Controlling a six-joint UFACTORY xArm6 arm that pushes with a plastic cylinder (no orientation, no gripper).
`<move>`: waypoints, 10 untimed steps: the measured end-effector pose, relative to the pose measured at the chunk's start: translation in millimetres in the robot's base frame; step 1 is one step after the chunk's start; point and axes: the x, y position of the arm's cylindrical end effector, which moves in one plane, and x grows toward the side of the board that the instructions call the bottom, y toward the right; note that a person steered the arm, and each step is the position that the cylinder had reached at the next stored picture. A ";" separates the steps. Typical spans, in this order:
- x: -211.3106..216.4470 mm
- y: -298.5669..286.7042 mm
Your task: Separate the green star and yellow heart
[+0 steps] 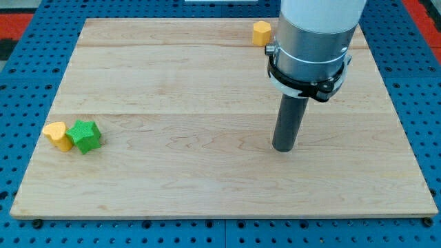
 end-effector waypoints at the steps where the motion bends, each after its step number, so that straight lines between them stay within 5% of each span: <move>1: 0.0 0.0; 3: 69.4 -50.7; 5: 97.1 -221.5; 7: 55.3 -360.8; 10: -70.1 -287.2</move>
